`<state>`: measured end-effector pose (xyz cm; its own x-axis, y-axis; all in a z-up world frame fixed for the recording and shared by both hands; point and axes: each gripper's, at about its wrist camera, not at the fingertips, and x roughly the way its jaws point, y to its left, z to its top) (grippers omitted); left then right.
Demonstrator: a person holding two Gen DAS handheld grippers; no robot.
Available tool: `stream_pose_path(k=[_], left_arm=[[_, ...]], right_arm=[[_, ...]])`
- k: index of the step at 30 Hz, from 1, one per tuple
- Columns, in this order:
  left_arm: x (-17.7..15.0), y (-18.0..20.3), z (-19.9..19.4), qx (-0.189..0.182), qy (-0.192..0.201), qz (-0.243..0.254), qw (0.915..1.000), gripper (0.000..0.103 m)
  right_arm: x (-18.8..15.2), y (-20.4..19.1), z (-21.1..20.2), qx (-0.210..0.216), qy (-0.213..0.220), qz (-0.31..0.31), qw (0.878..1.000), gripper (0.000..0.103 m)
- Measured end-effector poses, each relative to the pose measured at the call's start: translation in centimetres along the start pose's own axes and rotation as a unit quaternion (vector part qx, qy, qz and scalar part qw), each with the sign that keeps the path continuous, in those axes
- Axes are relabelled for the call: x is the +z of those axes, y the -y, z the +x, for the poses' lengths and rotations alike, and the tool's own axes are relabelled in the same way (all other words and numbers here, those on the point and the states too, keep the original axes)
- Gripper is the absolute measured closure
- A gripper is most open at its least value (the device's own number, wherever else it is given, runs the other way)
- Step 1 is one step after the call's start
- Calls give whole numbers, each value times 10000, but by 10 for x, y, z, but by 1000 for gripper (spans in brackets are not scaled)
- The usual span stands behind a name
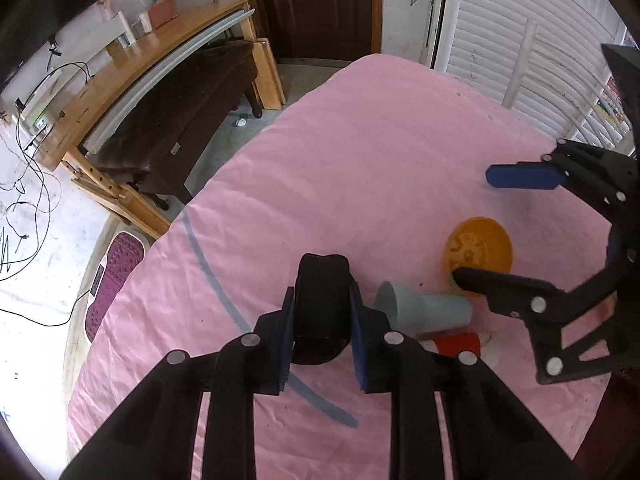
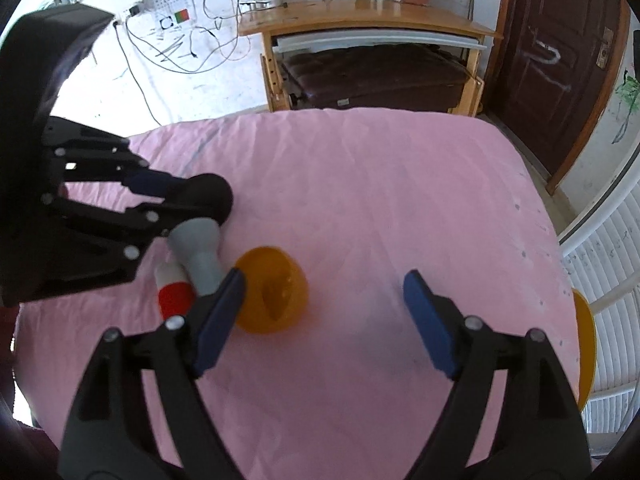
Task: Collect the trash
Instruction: 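Move the left tool back over the table and grasp the black round lid, then grasp the orange cup with the right tool and lift it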
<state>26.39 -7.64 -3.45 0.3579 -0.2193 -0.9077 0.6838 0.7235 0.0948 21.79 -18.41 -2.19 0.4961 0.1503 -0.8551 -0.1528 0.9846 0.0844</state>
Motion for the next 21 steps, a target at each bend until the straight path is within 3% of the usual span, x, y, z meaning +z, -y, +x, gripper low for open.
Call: stream_pose_path(k=[8, 10, 11, 13, 14, 15, 21], left_arm=[[-7, -28, -5, -43, -16, -359, 9993, 83], [-10, -35, -5, -49, -25, -430, 9991, 83], [-11, -38, -4, -56, -48, -480, 9988, 83], [-13, -40, -3, -59, -75, -499, 9987, 83], [-14, -40, -3, -62, -65, -512, 9986, 83], [-14, -40, -3, -59, -58, -522, 9986, 83], [-16, -35, -6, 65, 13, -588, 9982, 84]], right_arm=[[5, -13, 6, 67, 16, -197, 9998, 26], [7, -18, 7, 5, 14, -292, 9996, 42], [7, -20, 7, -24, 9, -347, 9994, 44], [9, -25, 7, -99, 10, -483, 9988, 65], [10, -26, 7, -122, 10, -515, 9986, 71], [10, -28, 8, -110, -21, -555, 9984, 85], [10, -34, 0, -47, 104, -584, 9982, 90]])
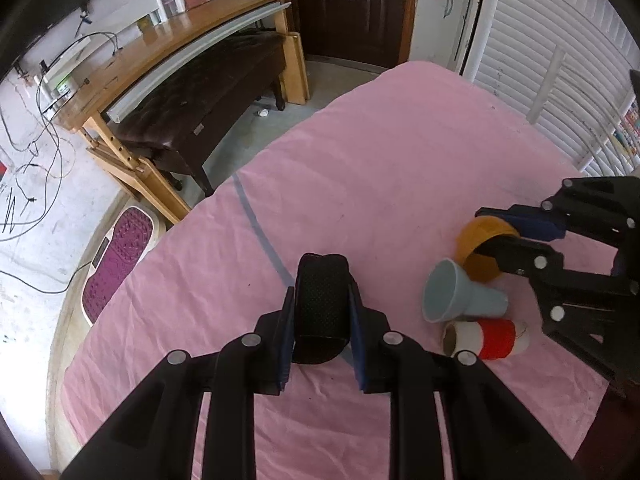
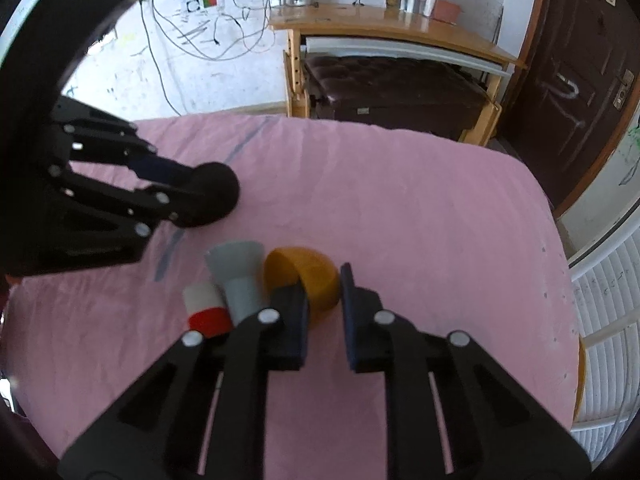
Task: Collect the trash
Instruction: 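Grasp the orange cup with the right tool and lift it, then open the right tool over the bin dropping the orange cup while the left tool drops the black lid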
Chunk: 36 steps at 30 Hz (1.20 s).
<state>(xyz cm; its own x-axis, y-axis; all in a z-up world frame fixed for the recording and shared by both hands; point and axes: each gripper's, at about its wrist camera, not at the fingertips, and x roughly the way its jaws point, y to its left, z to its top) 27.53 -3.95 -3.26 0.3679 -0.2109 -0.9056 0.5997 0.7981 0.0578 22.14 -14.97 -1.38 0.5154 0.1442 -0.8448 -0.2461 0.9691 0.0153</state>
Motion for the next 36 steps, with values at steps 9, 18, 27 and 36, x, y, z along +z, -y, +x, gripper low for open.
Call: stream_pose_path(k=[9, 18, 27, 36], left_arm=[[4, -7, -17, 76, 84, -226, 9997, 84], [33, 15, -40, 60, 343, -131, 9993, 84], [89, 104, -38, -407, 545, 335, 9971, 84], [143, 229, -8, -1008, 393, 866, 9904, 84]], right_arm=[[-1, 20, -14, 51, 249, 226, 9994, 90], [-12, 74, -36, -95, 518, 671, 9964, 90], [-61, 184, -71, -648, 716, 1525, 9836, 90], [-122, 270, -67, -933, 528, 2177, 9701, 90]])
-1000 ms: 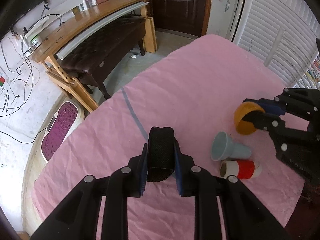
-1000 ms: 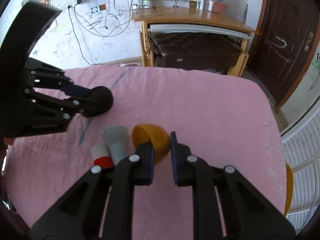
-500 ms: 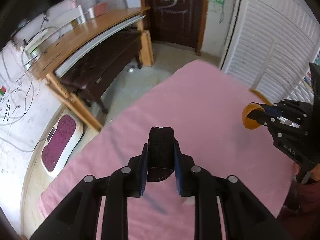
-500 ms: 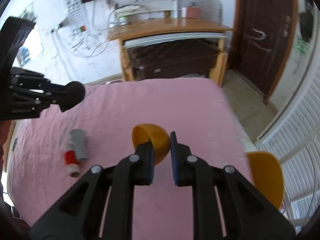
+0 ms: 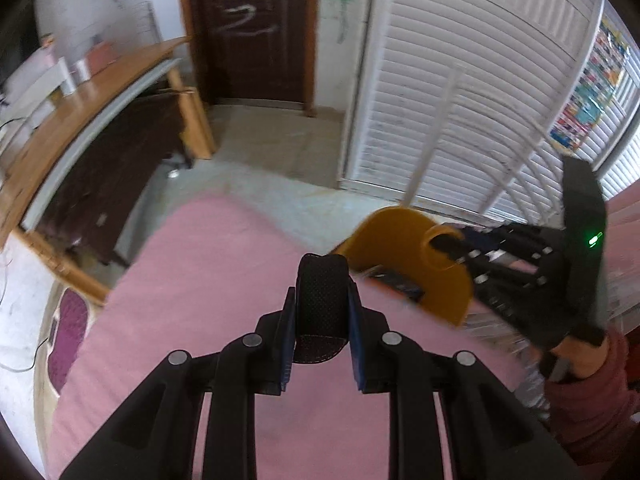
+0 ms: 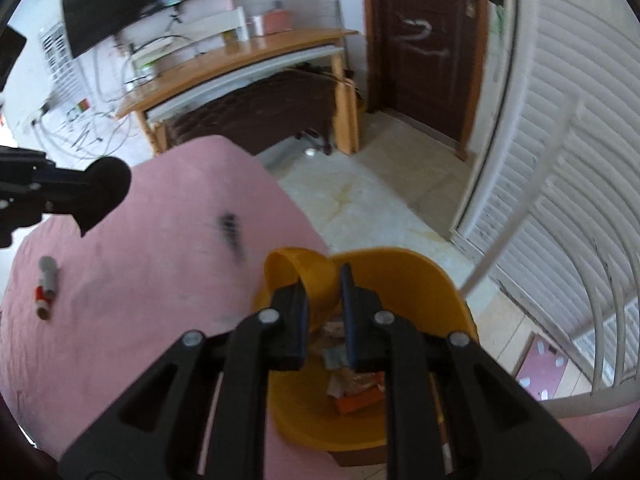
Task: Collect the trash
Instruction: 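Open the right tool over the bin dropping the orange cup while the left tool drops the black lid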
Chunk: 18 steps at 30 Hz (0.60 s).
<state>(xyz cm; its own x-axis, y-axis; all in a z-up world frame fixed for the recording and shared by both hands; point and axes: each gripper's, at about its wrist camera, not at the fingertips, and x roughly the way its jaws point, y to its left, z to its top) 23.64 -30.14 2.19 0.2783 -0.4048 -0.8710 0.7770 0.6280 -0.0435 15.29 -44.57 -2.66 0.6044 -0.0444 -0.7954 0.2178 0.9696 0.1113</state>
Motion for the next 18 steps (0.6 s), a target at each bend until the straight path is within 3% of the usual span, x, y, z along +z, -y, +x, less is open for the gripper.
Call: stream_pose_path(k=[6, 15, 17, 18], left_arm=[[23, 52, 43, -162, -247, 173, 9994, 84], [34, 76, 95, -174, -611, 37, 9980, 81], [35, 76, 98, -157, -626, 2, 9979, 72], [35, 77, 100, -165, -631, -14, 9979, 68]], right_arm=[[-22, 44, 27, 104, -289, 425, 9986, 90], [-40, 73, 43, 320, -399, 824, 9953, 89], [-40, 76, 42, 339, -392, 890, 9947, 84], [-41, 78, 40, 362, -369, 927, 9944, 74]])
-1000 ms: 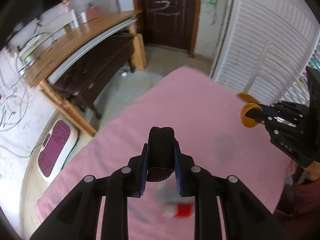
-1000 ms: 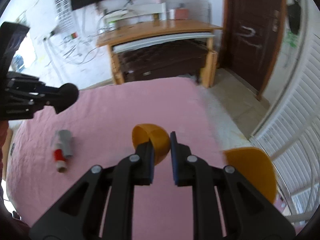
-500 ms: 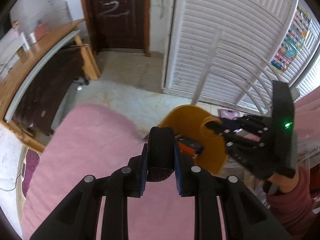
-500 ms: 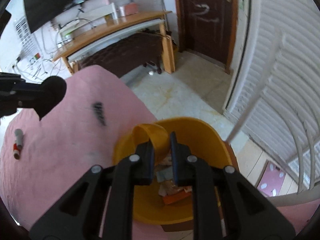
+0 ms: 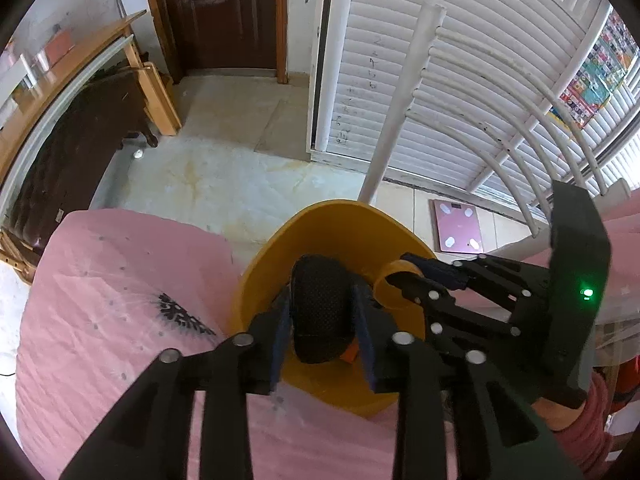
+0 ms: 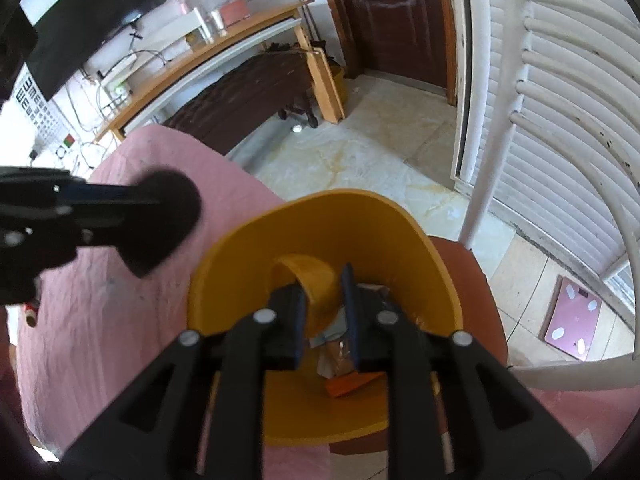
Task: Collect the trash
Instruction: 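Open the right tool over the bin dropping the orange cup while the left tool drops the black lid, then move the left tool back over the table and grasp the grey funnel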
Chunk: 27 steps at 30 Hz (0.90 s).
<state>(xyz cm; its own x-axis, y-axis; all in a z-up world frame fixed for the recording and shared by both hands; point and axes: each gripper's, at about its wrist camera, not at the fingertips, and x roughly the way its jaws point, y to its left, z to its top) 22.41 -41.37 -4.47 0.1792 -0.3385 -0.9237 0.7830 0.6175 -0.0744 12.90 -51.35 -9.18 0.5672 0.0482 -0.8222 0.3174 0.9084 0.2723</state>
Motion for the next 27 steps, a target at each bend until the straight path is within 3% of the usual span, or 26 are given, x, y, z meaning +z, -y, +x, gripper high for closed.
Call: stream_pose_path(k=[1, 2, 4, 7, 10, 16, 18, 21, 27], left_arm=[[1, 1, 1, -31, -4, -22, 10000, 58], [2, 0, 2, -72, 9, -67, 10000, 51], [1, -2, 0, -69, 54, -132, 9999, 47], [-1, -5, -5, -73, 77, -195, 9998, 47], [-6, -9, -17, 28, 176, -156, 9997, 47], [-28, -33, -59, 138, 462, -247, 9985, 46], [-42, -47, -74, 250, 533, -290, 9978, 45], [-66, -72, -96, 455, 599, -355, 9965, 45], [-119, -131, -129, 930, 602, -715, 9913, 45]], right_arm=[[0, 1, -1, 26, 22, 23, 10000, 62], [0, 1, -3, 31, 42, 33, 10000, 57], [1, 1, -7, 24, 107, 36, 9999, 55], [4, -3, -11, 65, 162, 45, 9998, 53], [5, -11, -12, 108, 191, 14, 9998, 40], [11, -30, -21, 165, 290, -92, 9994, 40], [13, -41, -28, 202, 356, -182, 9990, 39], [16, -58, -36, 286, 460, -316, 9980, 27], [18, -109, -43, 575, 488, -735, 9944, 27]])
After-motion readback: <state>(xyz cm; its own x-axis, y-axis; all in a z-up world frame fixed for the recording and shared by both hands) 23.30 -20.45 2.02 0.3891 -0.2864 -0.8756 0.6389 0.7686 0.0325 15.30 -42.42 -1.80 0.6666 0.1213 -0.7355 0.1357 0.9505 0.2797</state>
